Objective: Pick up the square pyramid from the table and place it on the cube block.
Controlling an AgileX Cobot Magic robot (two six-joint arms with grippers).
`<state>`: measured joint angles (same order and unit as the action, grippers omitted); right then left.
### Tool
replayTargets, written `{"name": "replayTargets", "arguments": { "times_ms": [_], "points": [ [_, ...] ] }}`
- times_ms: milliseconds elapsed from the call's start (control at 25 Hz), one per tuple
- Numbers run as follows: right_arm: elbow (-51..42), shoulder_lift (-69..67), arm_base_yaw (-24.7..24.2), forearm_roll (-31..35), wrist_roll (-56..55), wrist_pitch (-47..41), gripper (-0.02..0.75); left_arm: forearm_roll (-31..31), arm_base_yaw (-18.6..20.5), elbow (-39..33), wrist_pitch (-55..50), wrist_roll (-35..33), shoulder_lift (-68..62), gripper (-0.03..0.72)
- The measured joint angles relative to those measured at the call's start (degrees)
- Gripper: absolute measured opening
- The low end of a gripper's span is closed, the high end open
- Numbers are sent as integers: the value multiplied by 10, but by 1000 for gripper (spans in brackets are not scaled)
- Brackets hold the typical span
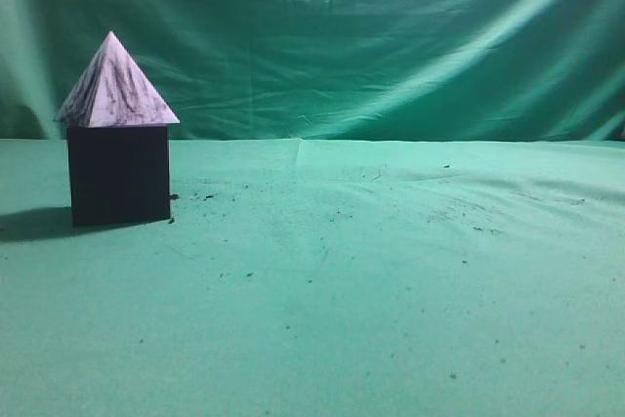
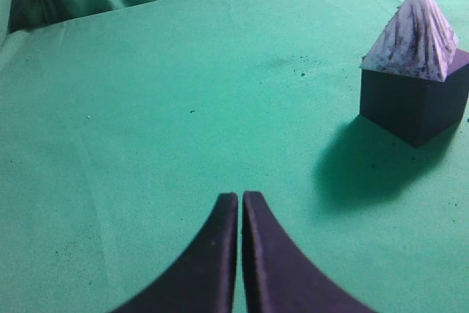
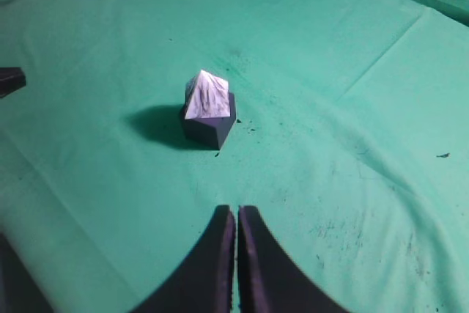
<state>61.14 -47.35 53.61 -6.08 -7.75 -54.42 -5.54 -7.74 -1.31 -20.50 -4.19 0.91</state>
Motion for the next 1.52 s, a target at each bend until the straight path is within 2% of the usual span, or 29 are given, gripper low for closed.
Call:
{"name": "replayTargets", "arguments": {
  "times_ms": [200,280,440,560,640,760,880,1000,1160,1280,1520],
  "points": [
    [-73,123,0,16,2,-22,0,1,0,0,0,0,0,0],
    [-78,156,0,17,2,-59,0,1,0,0,0,0,0,0],
    [-80,199,0,18,-6,-81,0,1,0,0,0,0,0,0],
    [-90,211,-1,9,16,-62,0,1,0,0,0,0,0,0],
    [-117,226,-20,7,48,-9,0,1,0,0,0,0,0,0],
    [-194,262,-90,7,84,122,0,1,0,0,0,0,0,0],
    [-279,316,-191,6,87,262,0,1,0,0,0,0,0,0],
    [-360,381,-282,7,87,346,0,1,0,0,0,0,0,0],
    [-457,466,-387,7,87,389,0,1,0,0,0,0,0,0],
    [-515,479,-450,16,89,399,0,1,0,0,0,0,0,0],
    [-607,479,-531,68,91,403,0,-1,0,0,0,0,0,0]
  ]
}}
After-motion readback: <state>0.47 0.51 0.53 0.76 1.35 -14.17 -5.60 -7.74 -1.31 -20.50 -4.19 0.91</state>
